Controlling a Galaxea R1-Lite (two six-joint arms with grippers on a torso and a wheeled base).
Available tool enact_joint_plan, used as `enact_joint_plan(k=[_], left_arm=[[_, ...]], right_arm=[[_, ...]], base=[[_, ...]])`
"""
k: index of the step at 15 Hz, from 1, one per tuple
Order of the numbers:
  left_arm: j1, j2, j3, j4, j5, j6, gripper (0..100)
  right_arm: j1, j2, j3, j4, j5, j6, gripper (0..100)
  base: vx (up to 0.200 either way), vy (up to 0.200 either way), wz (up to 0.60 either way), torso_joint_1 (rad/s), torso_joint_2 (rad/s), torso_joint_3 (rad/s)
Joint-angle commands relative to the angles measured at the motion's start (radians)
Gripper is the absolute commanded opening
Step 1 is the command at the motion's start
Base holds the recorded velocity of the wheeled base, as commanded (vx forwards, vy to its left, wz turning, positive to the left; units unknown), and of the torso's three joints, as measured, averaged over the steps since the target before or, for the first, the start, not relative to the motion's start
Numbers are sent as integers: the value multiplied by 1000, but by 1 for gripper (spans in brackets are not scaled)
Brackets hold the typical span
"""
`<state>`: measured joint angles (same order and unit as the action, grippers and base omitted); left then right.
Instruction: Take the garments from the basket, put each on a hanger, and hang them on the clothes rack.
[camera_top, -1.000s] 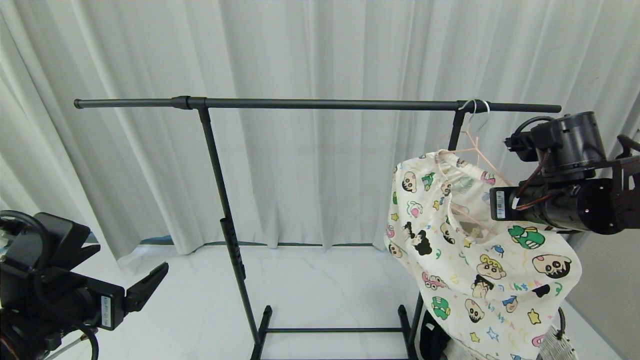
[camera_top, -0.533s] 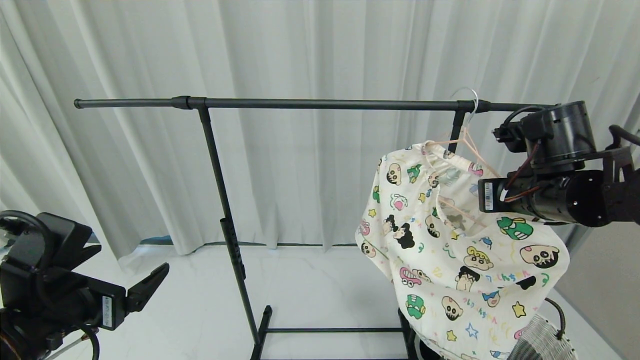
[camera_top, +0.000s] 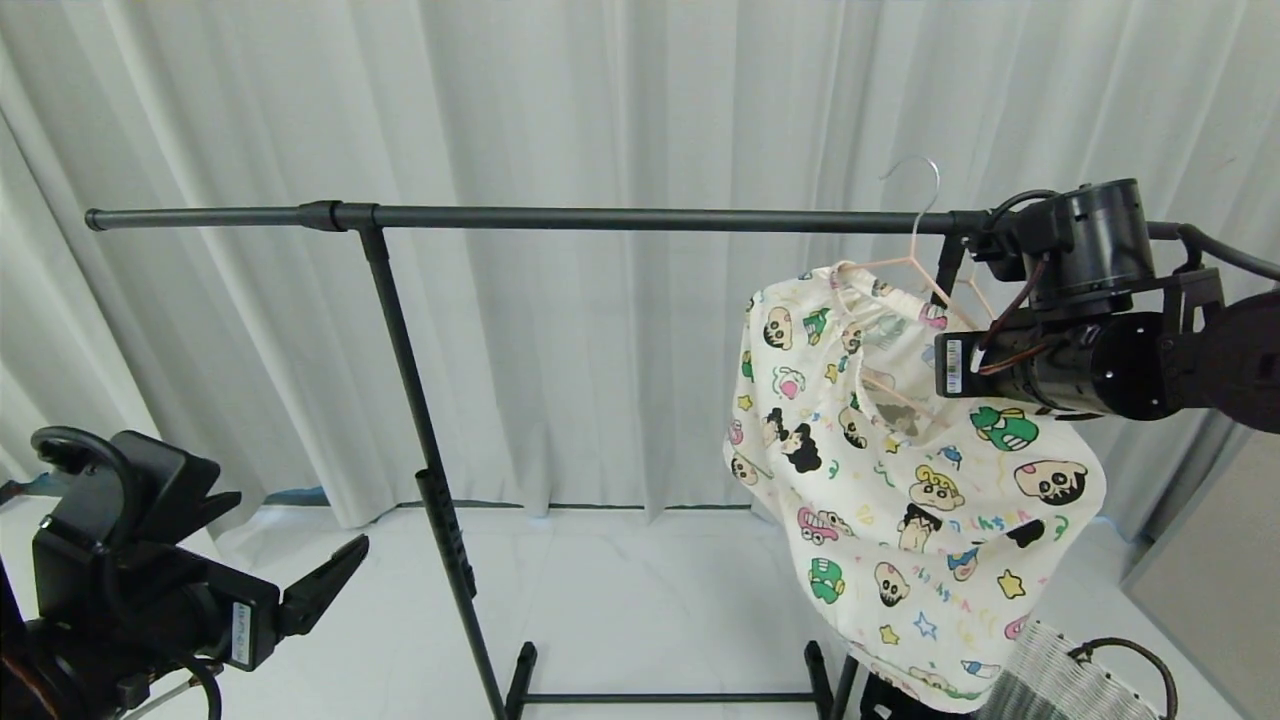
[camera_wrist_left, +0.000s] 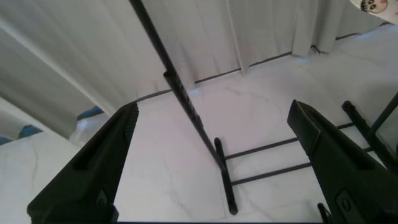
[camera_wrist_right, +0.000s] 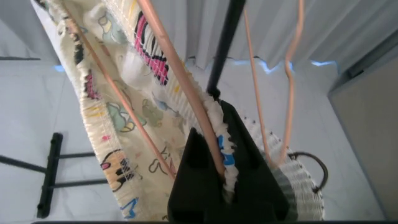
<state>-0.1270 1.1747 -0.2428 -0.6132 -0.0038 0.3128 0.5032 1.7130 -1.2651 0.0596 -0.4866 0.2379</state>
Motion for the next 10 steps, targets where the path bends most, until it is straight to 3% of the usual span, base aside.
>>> enact_joint_plan(k=[1,3,10], left_arm=[[-8,2,0,0,-1,0,100],[-8,2,0,0,-1,0,100],[-8,-4,-1,0,1,0,100]], right_arm=[[0,5,-7,0,0,0,0],[0,10,-7,0,0,0,0],[-66,120,-80,-1,-41,0,0]], base=[[200,0,0,2,2,7],[200,0,0,5,0,2],[0,0,0,0,0,0]])
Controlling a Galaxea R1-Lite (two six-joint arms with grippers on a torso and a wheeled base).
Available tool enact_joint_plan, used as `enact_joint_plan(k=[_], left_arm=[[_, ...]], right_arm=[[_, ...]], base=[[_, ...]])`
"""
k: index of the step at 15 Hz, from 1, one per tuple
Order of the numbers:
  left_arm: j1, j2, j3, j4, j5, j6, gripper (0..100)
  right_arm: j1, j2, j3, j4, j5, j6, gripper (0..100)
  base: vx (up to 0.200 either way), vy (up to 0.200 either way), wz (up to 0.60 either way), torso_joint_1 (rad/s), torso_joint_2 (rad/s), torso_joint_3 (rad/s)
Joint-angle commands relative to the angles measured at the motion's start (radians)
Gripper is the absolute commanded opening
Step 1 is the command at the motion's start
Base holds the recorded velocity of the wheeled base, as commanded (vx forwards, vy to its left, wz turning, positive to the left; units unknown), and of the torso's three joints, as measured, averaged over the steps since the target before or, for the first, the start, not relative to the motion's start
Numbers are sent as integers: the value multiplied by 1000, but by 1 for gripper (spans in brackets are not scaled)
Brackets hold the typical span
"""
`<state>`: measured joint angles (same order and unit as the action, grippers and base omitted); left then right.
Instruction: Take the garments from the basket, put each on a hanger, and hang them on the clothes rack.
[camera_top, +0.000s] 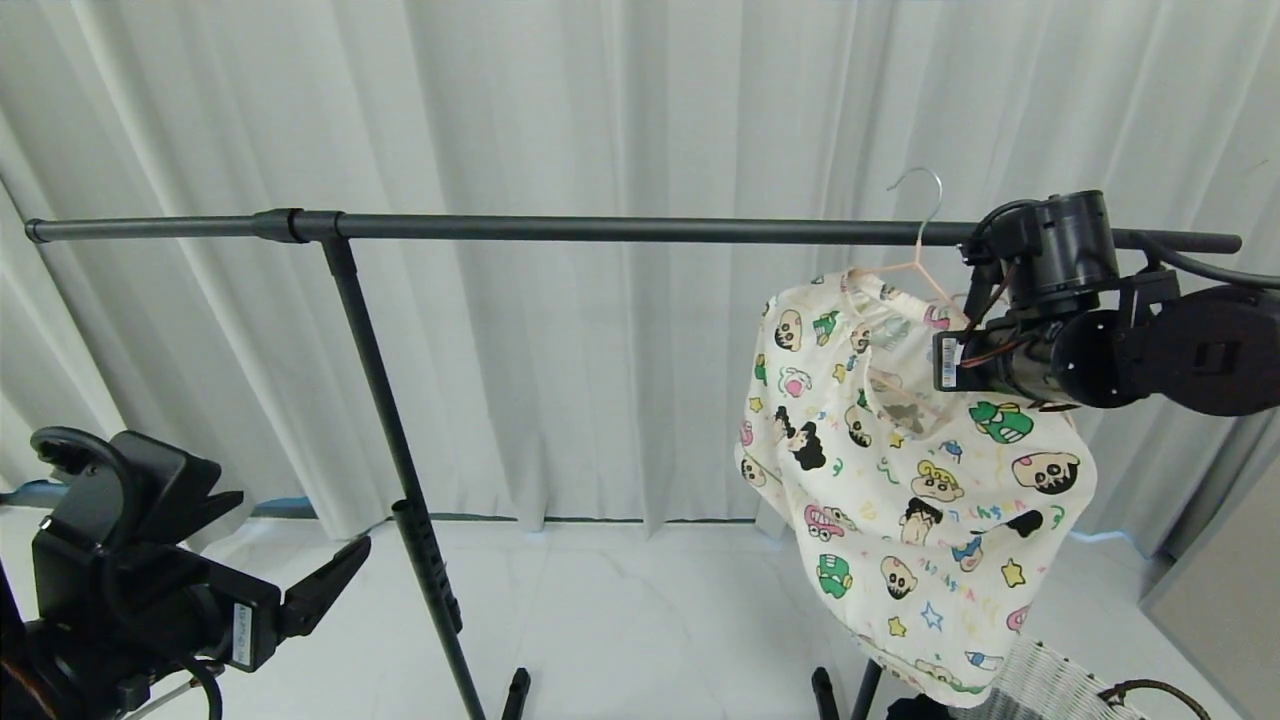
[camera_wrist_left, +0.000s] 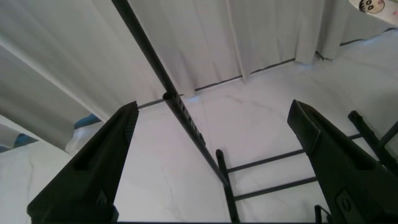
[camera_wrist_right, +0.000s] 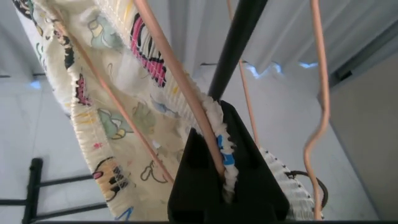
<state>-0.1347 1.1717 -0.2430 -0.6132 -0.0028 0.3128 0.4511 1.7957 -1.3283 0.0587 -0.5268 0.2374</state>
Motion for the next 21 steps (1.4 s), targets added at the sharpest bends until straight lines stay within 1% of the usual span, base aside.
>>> enact_joint_plan(k=[1,4,13,14,16,19,21], left_arm=[[0,-3,1,0,0,0,100],[0,-4,-1,0,0,0,100],[-6,-6,1,0,0,0,100],[-6,-6,-1,0,0,0,100],[-6,-6,-1,0,0,0,100],[-5,-4,-2,0,0,-1,100],[0,-3,-4,0,1,-1,100]], right_arm=[[-23,63,-40,1,-2,0,0],[-22,105,-43,1,-39,-20,0],[-18,122,-45,1,-44,-20,0],[-18,120,-45,0,-45,-18,100],[-17,99,-46,-8,-44,-13,100],[-17,17,-52,-7,-27,-17,100],[-2,-62,-51,3,14,-17,100]], base=[[0,0,0,0,0,0],[0,0,0,0,0,0],[0,0,0,0,0,0],[0,0,0,0,0,0],[0,0,0,0,0,0],[0,0,0,0,0,0],[0,0,0,0,0,0]])
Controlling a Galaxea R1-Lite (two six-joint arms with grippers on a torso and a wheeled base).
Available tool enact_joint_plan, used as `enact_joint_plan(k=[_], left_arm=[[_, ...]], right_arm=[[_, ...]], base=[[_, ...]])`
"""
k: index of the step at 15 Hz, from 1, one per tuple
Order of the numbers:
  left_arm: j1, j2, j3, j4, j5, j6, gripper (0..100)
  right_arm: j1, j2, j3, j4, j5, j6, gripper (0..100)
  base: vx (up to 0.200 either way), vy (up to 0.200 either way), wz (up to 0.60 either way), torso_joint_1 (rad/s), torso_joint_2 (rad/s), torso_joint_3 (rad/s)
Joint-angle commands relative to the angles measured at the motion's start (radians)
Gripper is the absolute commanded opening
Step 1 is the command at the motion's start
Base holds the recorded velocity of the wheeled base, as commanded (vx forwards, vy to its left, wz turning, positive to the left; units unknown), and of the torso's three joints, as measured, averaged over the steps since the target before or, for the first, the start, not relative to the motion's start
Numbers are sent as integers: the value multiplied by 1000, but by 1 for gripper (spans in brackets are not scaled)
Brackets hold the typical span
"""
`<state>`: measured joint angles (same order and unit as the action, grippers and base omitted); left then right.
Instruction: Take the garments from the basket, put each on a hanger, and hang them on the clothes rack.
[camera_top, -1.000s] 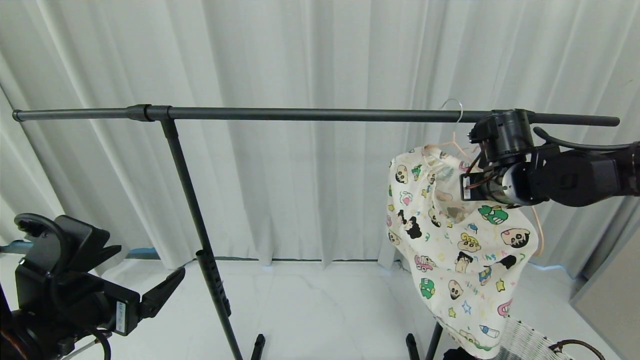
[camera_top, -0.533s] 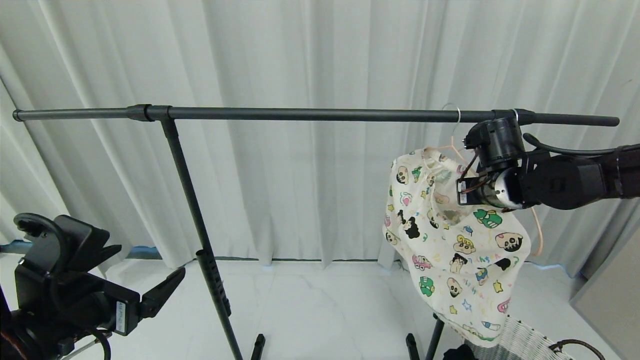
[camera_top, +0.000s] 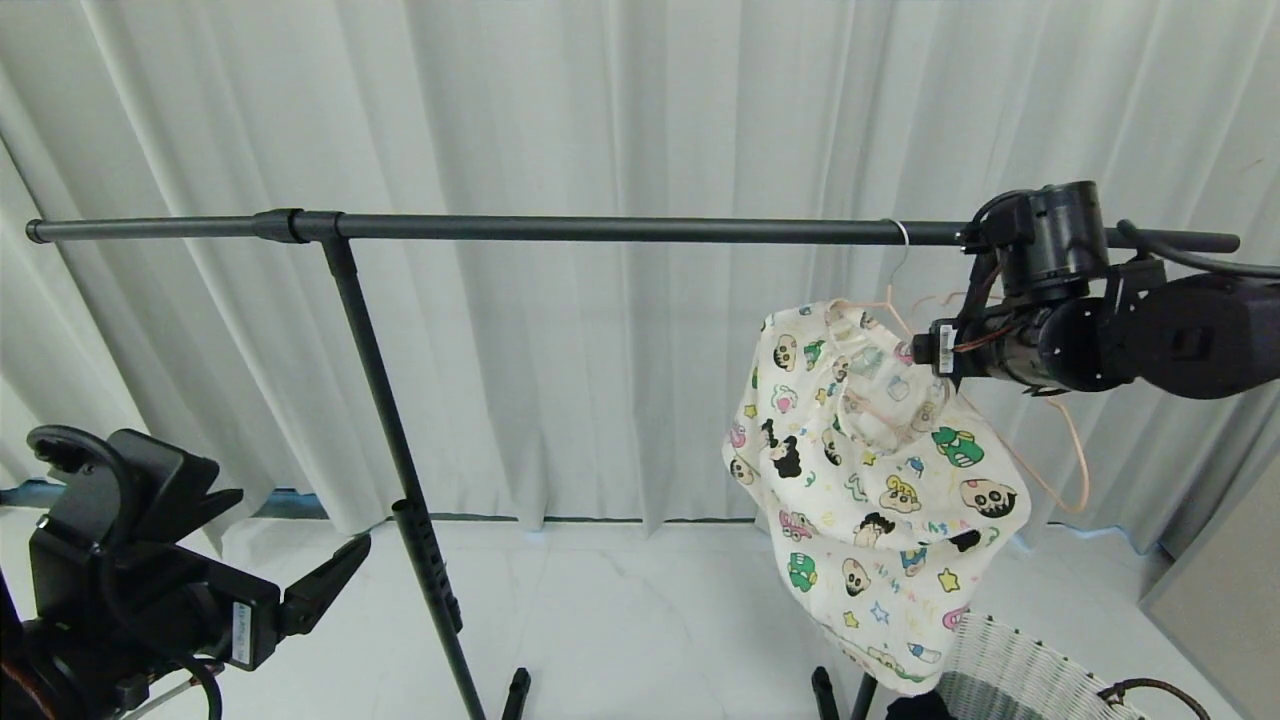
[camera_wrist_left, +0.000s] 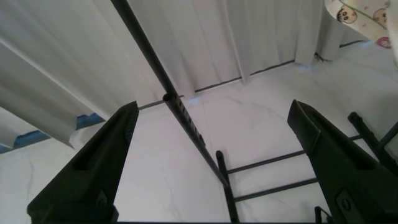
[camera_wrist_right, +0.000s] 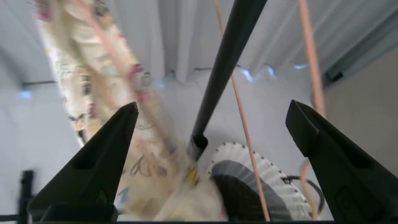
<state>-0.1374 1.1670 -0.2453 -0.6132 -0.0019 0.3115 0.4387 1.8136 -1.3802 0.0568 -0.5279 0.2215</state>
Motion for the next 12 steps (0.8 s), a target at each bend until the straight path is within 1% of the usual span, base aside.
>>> enact_joint_plan(k=[1,2,3,4,5,6,7,9,12], left_arm=[[2,2,-2,0,0,0,100],[4,0,-3,0,7,-2,100],[4,0,-5,-2,31,0,100],[4,0,-6,-8,76,0,100],[4,0,-3,-14,103,0,100],[4,5,-2,-16,171,9,100],[4,6,1,-16,194,17,100],[4,3,1,-16,195,17,100],[4,3,1,-16,195,18,100]], right_arm=[[18,-120,3,14,40,-2,100],[20,-151,3,32,51,-8,100],[18,-178,9,52,51,-31,100],[11,-209,29,58,45,-83,100],[-2,-226,49,55,45,-120,100],[-38,-252,89,18,43,-226,100],[-51,-264,125,-35,45,-263,100],[-57,-272,181,-117,45,-306,100],[-58,-287,207,-134,43,-329,100]], base=[[0,0,0,0,0,0],[0,0,0,0,0,0],[0,0,0,0,0,0],[0,0,0,0,0,0],[0,0,0,0,0,0],[0,0,0,0,0,0],[-200,0,0,7,-2,-2],[-200,0,0,12,0,2],[-200,0,0,4,4,9]])
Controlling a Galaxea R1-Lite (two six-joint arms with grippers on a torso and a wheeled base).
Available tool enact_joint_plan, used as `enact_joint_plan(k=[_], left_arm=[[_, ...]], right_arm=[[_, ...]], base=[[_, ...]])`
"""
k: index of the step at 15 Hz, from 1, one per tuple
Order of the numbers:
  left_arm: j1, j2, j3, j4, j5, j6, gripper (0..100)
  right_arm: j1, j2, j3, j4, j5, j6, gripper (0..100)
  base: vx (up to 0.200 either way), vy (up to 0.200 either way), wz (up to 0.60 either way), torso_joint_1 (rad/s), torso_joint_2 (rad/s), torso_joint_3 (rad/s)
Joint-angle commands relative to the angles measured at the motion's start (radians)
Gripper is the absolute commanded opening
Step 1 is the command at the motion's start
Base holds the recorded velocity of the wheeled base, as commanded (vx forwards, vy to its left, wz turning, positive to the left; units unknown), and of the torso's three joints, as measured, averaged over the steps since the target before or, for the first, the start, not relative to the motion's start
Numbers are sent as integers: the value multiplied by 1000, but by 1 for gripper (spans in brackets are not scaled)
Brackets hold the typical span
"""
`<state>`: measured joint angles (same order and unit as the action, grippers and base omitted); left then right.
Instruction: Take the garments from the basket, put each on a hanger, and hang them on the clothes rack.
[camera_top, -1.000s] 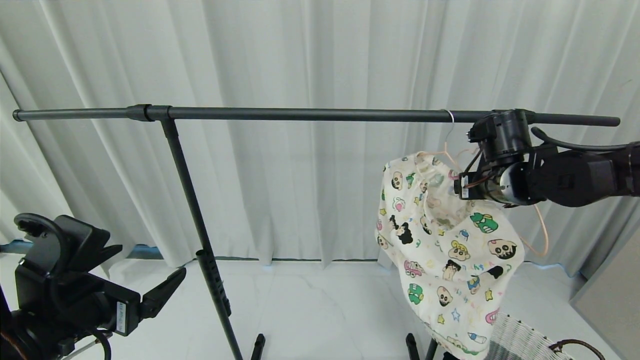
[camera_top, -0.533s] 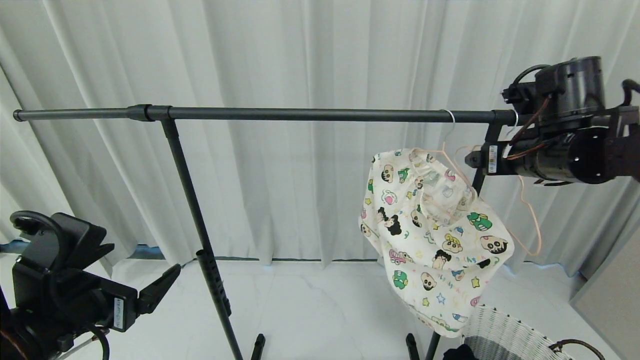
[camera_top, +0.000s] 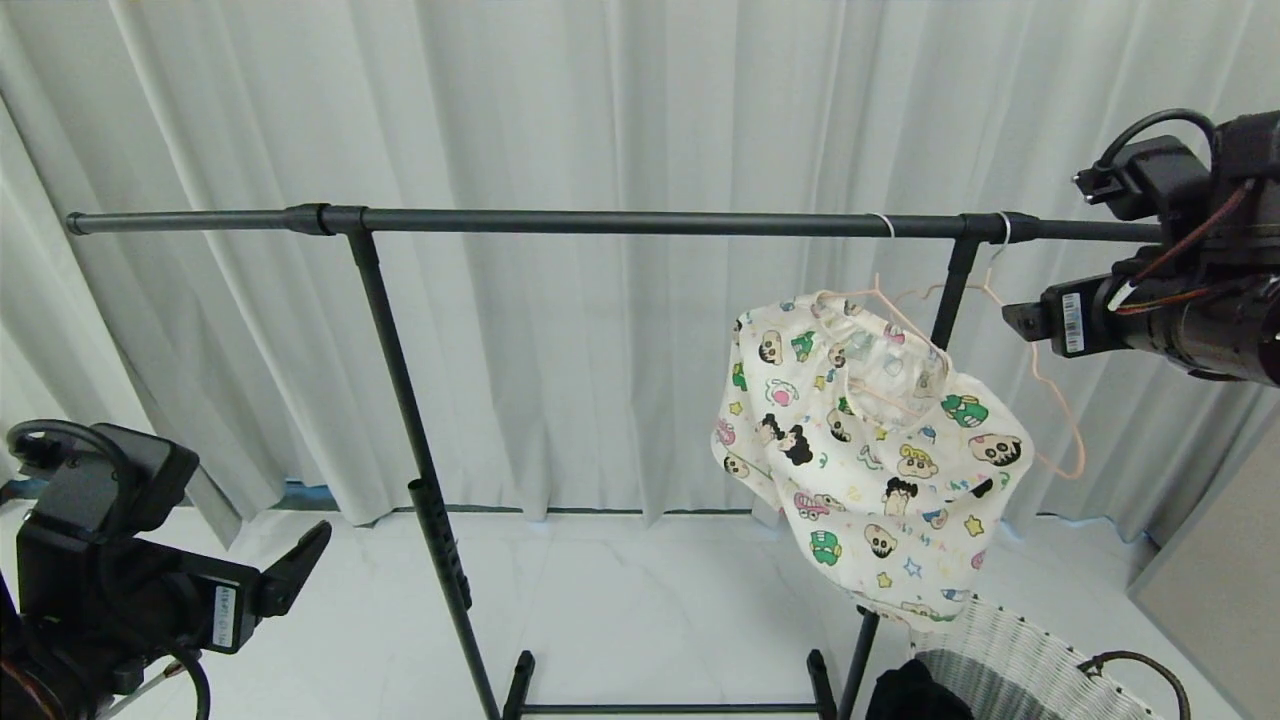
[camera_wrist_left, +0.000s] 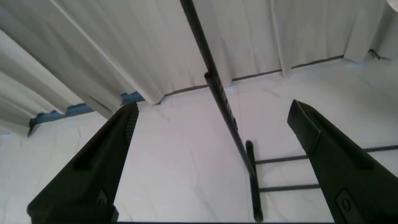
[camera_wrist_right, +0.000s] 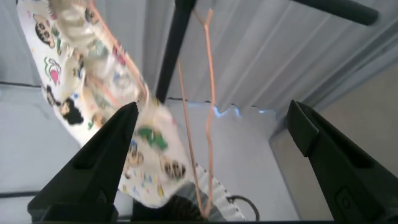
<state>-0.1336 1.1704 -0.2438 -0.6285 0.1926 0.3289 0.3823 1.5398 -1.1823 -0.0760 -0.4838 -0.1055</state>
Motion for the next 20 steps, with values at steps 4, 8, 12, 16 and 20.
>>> enact_joint_plan(k=[4,8,12,16,20], left_arm=[[0,0,0,0,1,1,100],[-1,0,0,0,1,-1,100],[0,3,0,0,1,-2,100],[0,3,0,0,1,-2,100],[0,-2,17,0,1,-4,100]], right_arm=[[-23,-29,12,-1,1,-28,100],[-37,-75,43,1,19,-31,100],[-37,-130,121,1,47,-77,100],[-37,-176,236,-1,45,-77,100],[-36,-219,340,-1,45,-103,100]], base=[[-200,0,0,2,7,0],[-200,0,0,1,4,2],[0,0,0,-20,48,31],[0,0,0,-172,433,239],[0,0,0,-205,488,277]])
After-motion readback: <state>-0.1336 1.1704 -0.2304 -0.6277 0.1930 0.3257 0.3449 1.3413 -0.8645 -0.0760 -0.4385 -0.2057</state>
